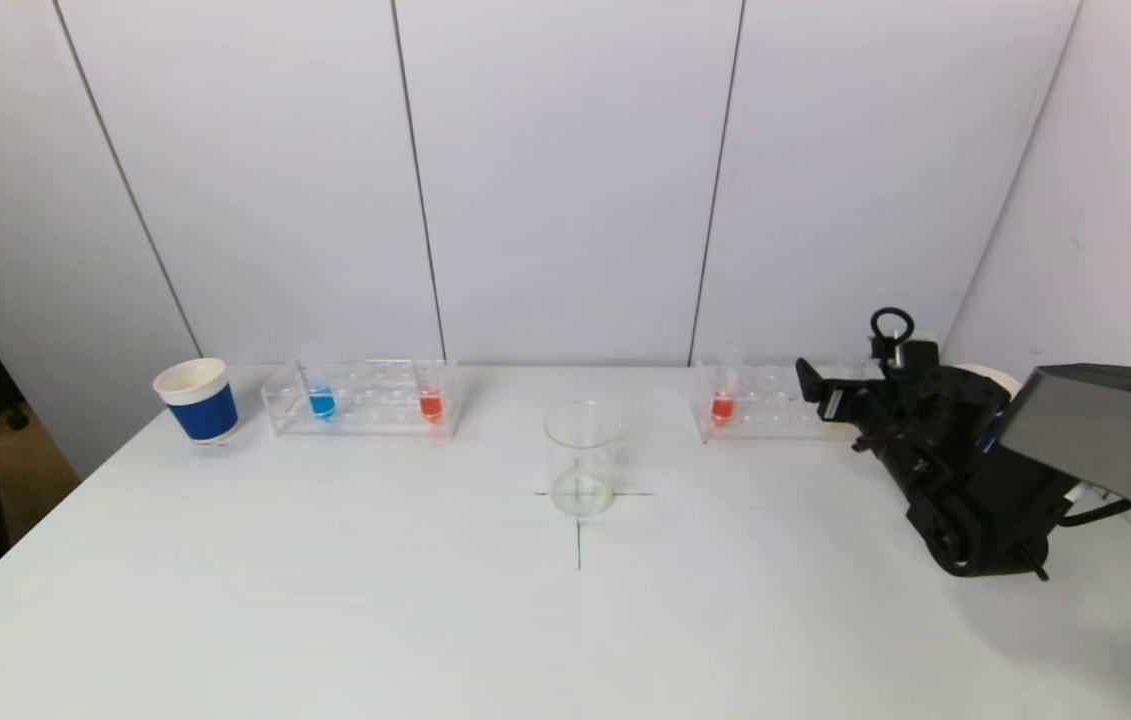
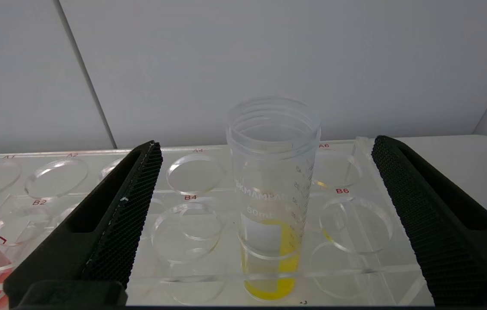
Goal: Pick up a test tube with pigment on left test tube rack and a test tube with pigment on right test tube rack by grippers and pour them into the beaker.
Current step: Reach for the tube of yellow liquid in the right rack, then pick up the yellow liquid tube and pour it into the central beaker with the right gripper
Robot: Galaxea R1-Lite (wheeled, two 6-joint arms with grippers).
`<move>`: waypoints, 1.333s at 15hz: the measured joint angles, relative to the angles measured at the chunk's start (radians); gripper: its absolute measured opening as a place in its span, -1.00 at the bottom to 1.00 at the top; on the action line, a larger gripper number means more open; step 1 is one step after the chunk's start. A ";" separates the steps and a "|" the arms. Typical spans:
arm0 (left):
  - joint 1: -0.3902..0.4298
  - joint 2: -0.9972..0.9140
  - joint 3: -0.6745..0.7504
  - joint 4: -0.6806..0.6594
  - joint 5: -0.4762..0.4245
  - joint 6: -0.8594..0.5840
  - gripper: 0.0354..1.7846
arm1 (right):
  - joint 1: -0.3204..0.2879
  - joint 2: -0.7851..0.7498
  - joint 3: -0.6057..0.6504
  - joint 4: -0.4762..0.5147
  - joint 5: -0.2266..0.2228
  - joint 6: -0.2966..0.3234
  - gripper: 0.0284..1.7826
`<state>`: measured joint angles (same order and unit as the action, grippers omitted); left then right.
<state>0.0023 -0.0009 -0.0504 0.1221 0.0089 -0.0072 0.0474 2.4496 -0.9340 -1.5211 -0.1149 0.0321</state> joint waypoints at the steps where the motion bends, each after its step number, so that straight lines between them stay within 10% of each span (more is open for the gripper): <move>1: 0.000 0.000 0.000 0.000 0.000 0.000 0.98 | 0.000 0.000 0.000 0.000 -0.001 0.000 0.99; 6: 0.000 0.000 0.000 0.000 0.000 0.000 0.98 | 0.000 -0.001 0.000 0.000 0.000 0.000 0.71; 12: 0.000 0.000 0.000 0.000 0.000 0.000 0.98 | -0.001 -0.004 0.000 0.000 0.000 0.000 -0.41; 20: 0.000 0.000 0.000 0.000 0.000 0.000 0.98 | -0.007 -0.008 -0.001 0.000 0.000 0.000 -0.47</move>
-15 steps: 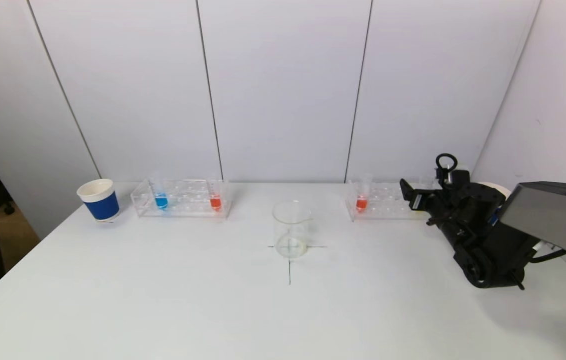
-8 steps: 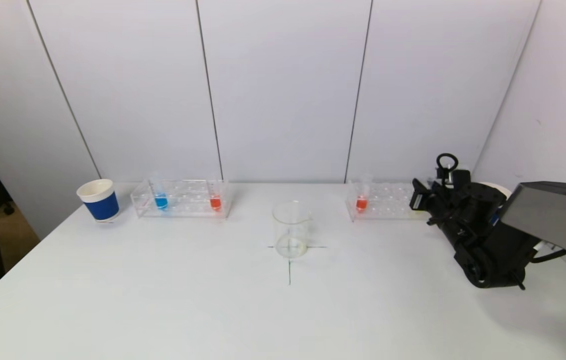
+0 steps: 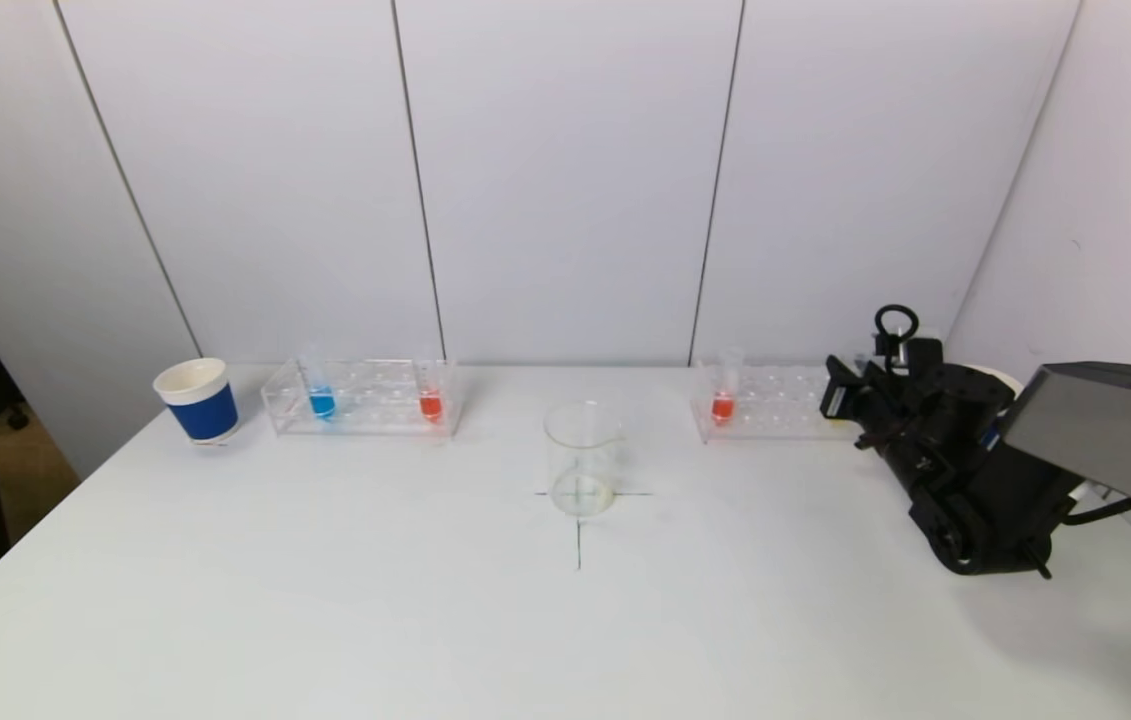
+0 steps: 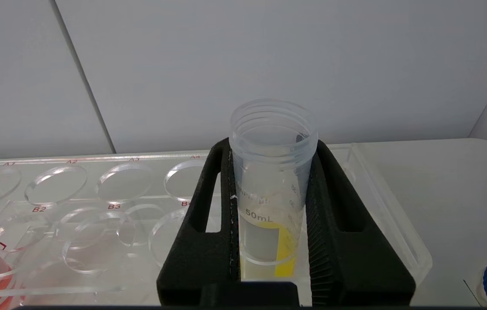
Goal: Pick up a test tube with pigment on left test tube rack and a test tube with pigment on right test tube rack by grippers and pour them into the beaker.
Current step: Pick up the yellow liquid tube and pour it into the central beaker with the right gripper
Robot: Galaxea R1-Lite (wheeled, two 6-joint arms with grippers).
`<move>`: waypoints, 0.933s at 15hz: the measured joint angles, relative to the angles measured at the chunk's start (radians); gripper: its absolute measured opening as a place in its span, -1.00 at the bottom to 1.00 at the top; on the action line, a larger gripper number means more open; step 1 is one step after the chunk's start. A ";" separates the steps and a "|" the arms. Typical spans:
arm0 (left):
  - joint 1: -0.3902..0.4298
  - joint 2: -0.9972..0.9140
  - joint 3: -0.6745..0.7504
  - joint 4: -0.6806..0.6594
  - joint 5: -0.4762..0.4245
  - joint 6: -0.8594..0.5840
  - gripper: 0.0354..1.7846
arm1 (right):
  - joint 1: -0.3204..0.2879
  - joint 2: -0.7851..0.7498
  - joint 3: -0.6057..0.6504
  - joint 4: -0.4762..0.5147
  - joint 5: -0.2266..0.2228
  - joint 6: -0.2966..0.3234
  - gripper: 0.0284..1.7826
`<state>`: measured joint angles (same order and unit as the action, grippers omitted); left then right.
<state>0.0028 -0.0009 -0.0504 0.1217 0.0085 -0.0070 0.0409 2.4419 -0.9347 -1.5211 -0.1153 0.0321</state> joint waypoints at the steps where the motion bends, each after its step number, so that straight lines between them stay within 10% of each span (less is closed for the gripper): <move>1: 0.000 0.000 0.000 0.000 0.000 0.000 0.98 | 0.000 0.000 0.000 0.000 0.000 0.000 -0.47; 14: 0.000 0.000 0.000 0.000 0.000 0.000 0.98 | -0.003 -0.097 0.046 -0.001 0.005 0.000 -0.47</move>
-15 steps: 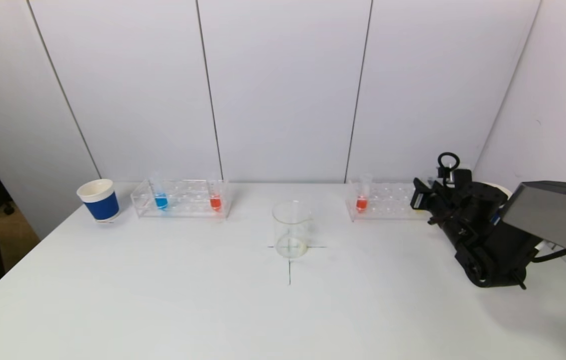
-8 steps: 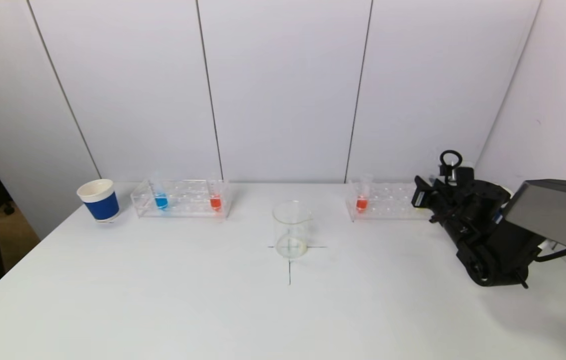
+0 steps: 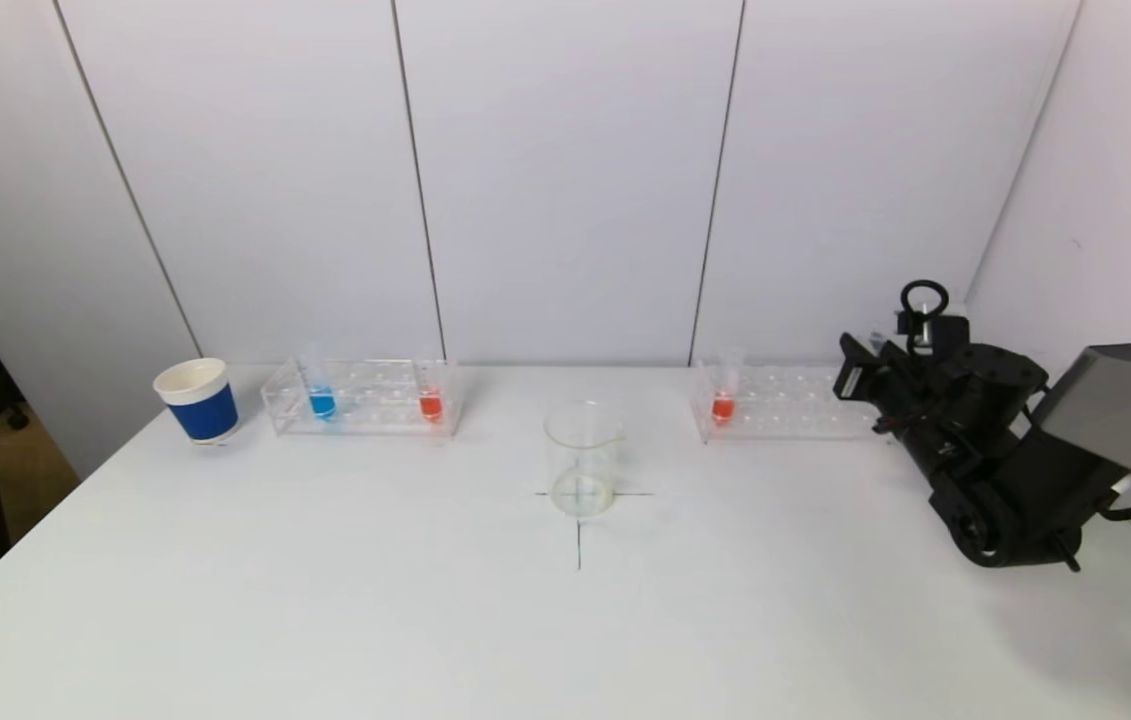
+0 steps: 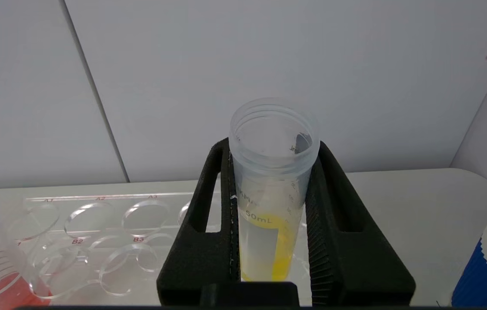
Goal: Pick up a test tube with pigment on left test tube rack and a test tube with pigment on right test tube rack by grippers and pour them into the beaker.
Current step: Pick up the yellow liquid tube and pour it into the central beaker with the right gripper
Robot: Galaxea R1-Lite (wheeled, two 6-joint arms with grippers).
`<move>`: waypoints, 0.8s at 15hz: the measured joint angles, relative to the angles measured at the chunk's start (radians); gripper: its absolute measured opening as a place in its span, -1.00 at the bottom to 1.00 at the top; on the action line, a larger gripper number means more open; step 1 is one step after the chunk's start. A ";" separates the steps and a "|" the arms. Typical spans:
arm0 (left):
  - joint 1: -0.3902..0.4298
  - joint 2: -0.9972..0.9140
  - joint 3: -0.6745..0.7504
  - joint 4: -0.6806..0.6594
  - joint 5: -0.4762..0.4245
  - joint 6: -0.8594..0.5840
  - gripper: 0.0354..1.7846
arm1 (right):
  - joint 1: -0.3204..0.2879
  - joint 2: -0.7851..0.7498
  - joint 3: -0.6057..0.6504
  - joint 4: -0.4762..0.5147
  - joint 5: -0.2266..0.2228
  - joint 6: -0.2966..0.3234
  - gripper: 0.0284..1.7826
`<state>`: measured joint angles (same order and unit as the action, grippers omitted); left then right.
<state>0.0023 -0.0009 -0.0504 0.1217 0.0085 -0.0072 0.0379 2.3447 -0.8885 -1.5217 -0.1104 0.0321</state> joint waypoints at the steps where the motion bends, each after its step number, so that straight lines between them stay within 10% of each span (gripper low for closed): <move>1: 0.000 0.000 0.000 0.000 0.000 0.000 0.98 | 0.000 -0.009 0.003 0.000 0.001 0.000 -0.47; 12: 0.000 0.000 0.000 0.000 0.000 0.000 0.98 | 0.015 -0.114 0.001 0.000 0.007 -0.026 -0.47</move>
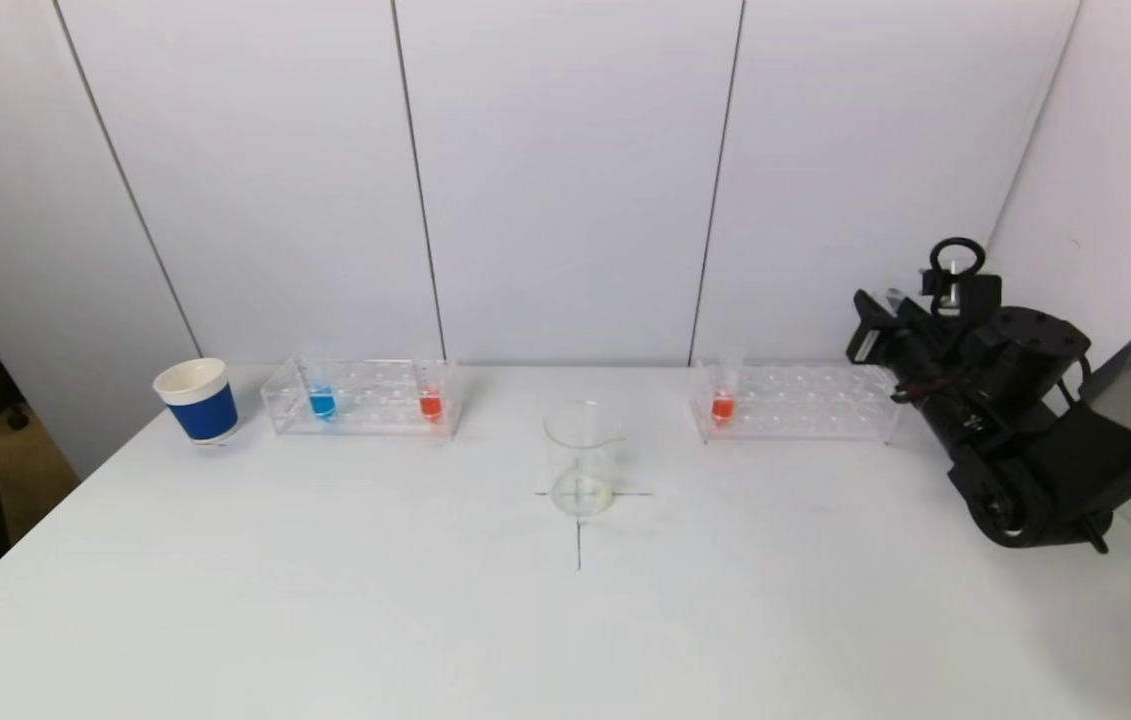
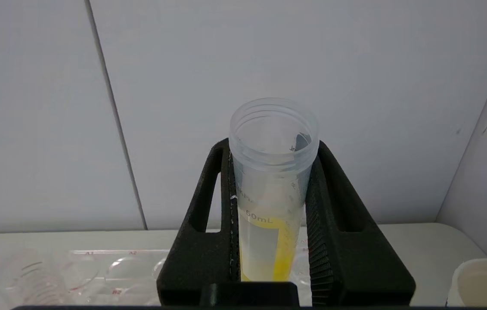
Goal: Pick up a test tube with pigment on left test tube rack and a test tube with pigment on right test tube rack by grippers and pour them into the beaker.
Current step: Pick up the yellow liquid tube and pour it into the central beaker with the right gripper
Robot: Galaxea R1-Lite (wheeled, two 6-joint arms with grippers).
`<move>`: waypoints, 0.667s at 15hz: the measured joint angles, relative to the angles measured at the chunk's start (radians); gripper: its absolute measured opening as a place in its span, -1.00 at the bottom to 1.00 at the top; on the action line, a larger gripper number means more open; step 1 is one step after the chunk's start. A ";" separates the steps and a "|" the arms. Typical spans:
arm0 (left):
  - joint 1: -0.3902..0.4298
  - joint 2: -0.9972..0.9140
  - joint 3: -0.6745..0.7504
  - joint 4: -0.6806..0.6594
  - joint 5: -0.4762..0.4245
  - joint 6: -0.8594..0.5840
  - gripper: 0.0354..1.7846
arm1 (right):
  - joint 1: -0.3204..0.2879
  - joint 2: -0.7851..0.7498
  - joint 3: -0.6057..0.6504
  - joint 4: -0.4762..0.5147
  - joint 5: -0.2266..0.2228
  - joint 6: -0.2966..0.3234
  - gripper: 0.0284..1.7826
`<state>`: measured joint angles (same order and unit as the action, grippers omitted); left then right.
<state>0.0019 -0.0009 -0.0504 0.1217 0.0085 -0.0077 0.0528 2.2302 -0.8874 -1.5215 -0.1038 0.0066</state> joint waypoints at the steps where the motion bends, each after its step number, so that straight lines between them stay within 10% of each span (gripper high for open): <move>1: 0.000 0.000 0.000 0.000 0.000 0.000 0.98 | 0.003 -0.014 -0.003 0.007 0.001 -0.005 -0.47; 10: 0.000 0.000 0.000 0.000 0.000 0.000 0.98 | 0.070 -0.166 -0.120 0.270 0.012 -0.042 -0.47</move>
<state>0.0023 -0.0009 -0.0504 0.1221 0.0089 -0.0077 0.1230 2.0643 -1.0077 -1.2517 -0.0917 -0.0355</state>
